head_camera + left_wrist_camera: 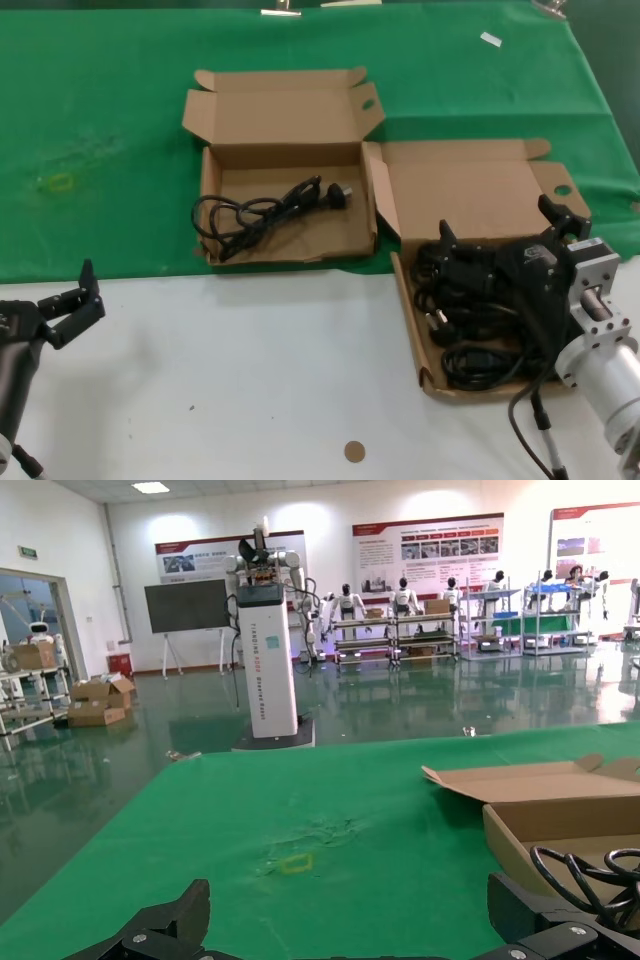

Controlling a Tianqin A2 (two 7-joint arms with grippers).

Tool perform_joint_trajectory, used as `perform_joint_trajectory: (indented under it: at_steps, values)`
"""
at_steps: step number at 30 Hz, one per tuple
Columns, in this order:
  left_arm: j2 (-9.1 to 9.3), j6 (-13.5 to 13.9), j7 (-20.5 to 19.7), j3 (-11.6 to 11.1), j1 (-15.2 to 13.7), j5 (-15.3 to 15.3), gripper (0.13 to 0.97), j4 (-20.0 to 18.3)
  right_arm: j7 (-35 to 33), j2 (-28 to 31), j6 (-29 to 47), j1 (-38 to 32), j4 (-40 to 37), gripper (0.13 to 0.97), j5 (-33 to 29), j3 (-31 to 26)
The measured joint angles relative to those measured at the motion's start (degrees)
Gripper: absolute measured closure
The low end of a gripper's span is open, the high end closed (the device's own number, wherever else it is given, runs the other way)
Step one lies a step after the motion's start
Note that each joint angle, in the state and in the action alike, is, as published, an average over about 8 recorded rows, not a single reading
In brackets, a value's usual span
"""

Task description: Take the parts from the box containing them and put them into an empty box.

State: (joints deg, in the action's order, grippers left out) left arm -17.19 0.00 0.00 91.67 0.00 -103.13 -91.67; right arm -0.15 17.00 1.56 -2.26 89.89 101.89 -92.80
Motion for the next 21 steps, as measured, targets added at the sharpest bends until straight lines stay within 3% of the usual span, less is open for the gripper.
perform_joint_trajectory:
  at_steps: [21]
  values:
    - [0.0, 0.0, 0.0, 0.0, 0.0, 0.0, 0.132, 0.0, 0.0, 0.0, 0.0, 0.0, 0.0, 0.129, 0.0, 0.0]
